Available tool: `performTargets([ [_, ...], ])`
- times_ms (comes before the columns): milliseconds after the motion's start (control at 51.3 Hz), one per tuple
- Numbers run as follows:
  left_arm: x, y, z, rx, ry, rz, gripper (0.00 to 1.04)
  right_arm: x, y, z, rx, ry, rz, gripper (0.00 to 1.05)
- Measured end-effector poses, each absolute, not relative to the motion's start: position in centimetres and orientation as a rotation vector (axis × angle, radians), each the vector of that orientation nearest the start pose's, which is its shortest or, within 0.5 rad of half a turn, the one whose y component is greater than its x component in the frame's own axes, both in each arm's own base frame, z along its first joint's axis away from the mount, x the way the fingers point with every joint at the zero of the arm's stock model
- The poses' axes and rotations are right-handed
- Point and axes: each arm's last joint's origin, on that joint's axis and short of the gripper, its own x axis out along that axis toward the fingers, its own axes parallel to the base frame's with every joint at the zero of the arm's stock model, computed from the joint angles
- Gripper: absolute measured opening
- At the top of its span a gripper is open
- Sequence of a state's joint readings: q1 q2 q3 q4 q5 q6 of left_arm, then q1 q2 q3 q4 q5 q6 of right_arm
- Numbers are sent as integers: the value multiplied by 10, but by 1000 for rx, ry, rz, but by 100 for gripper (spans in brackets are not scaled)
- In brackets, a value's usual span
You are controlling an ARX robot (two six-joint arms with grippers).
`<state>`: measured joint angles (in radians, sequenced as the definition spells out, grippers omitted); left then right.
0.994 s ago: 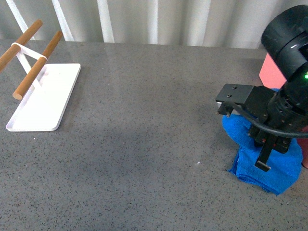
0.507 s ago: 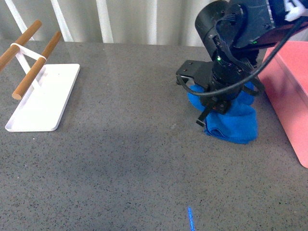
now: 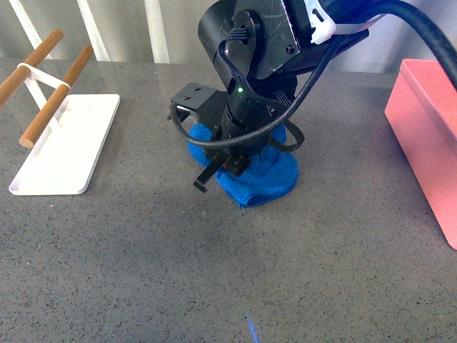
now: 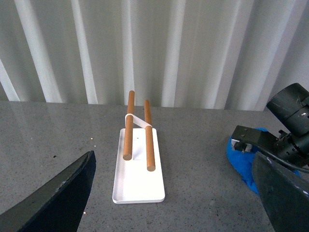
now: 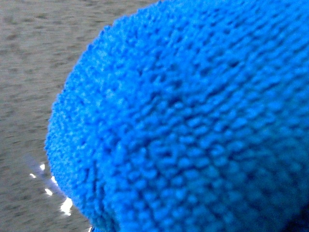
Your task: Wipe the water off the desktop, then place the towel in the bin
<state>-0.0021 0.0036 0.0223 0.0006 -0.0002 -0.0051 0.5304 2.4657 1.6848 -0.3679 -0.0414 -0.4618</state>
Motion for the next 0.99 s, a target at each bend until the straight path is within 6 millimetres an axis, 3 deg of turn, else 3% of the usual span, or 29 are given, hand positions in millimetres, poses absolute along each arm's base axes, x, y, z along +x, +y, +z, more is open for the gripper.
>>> performTargets([
  [234, 97, 0, 171, -5, -19, -2, 98, 372, 231, 56, -666, 1055, 815, 6],
  [351, 97, 0, 171, -5, -19, -2, 98, 355, 217, 82, -639, 1016, 824, 6],
  [448, 97, 0, 171, -5, -19, -2, 98, 362, 206, 144, -593, 895, 799, 6],
  [565, 96, 0, 171, -5, -20, -2, 98, 378, 186, 242, -570, 727, 673, 6],
  [643, 96, 0, 171, -5, -20, -2, 98, 386, 165, 288, -572, 685, 546, 6],
  [702, 96, 0, 171, -5, -20, -2, 98, 389, 150, 308, -565, 692, 438, 6],
  [838, 96, 0, 171, -5, -20, -2, 98, 392, 125, 319, -566, 761, 212, 6],
  [994, 96, 0, 171, -5, -20, -2, 98, 391, 88, 312, -547, 884, -62, 6],
])
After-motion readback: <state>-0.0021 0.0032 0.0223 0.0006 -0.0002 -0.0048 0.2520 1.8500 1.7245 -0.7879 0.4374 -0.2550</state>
